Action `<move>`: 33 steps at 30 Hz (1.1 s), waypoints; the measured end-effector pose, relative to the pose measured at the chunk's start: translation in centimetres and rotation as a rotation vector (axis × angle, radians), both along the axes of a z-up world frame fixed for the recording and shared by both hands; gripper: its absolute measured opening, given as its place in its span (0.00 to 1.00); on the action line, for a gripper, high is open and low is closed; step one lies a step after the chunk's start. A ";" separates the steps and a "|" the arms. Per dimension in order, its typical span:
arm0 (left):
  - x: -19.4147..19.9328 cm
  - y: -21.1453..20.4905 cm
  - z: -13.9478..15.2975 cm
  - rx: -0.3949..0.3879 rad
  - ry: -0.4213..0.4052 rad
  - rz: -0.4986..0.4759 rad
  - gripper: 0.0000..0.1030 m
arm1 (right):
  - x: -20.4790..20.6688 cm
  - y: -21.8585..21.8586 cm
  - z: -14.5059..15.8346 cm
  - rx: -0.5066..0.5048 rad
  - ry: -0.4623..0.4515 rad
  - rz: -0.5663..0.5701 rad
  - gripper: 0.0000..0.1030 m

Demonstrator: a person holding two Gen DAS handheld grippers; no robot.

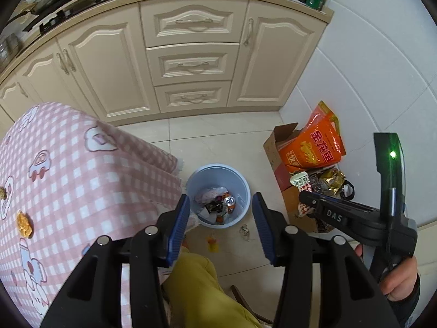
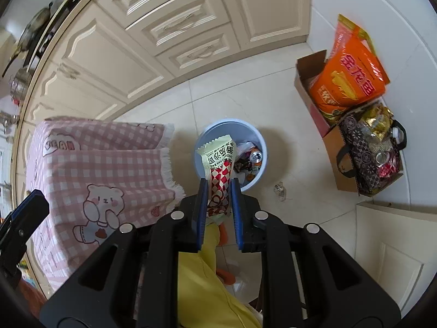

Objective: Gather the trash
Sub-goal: 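Carry both items over the blue bin and release them, then return to the table and grasp the orange round snack with the right tool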

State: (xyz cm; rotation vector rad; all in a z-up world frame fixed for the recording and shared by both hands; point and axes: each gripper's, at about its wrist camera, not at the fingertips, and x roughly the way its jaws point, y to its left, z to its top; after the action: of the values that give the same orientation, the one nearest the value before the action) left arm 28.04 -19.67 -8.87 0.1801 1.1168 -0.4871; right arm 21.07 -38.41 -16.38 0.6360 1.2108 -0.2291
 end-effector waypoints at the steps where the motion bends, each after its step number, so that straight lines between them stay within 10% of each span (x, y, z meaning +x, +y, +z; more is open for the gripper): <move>1: 0.1 0.7 0.2 -0.004 -0.004 0.013 0.46 | 0.4 0.4 0.2 0.007 -0.007 0.006 0.17; 7: 0.7 4.0 0.8 -0.010 -0.019 0.080 0.46 | 2.6 3.1 2.8 -0.026 -0.083 0.084 0.20; 9: 0.9 5.0 0.9 -0.013 -0.020 0.099 0.46 | 3.2 4.0 3.4 -0.050 -0.101 0.113 0.44; 10: 0.9 5.2 0.9 -0.013 -0.020 0.102 0.46 | 3.4 4.1 3.7 -0.062 -0.096 0.104 0.81; 33: -0.2 9.8 1.7 -0.040 -0.038 0.153 0.52 | 3.0 9.8 6.9 -0.137 -0.146 0.188 0.83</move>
State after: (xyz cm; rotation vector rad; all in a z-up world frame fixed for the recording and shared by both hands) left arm 27.85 -9.91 -7.17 0.0677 1.0734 -0.3680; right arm 24.05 -28.65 -9.44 0.4096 1.0959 -0.1041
